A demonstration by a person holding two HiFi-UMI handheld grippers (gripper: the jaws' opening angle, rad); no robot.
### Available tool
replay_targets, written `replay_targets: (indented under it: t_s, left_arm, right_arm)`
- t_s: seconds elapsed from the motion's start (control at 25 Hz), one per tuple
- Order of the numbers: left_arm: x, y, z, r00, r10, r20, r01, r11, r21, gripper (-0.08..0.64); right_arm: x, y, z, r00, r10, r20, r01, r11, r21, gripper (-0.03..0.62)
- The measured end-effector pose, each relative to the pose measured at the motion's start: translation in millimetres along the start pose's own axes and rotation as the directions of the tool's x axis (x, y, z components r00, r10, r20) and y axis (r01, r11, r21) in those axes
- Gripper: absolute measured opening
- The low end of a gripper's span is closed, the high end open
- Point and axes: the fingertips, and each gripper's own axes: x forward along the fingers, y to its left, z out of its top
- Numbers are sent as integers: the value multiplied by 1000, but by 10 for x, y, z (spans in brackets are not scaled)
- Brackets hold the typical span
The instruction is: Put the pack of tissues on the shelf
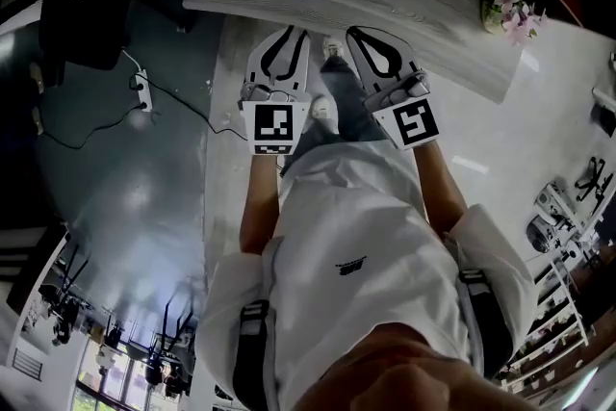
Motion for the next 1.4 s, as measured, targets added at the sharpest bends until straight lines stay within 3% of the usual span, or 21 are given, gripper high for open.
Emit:
replay_targets:
  t_s: [1.4]
  left_arm:
    - [997,242,-918,986,17,-165,-22,999,-31,89]
  right_arm:
    - [533,-459,-937,991,39,-130,-33,998,45,26]
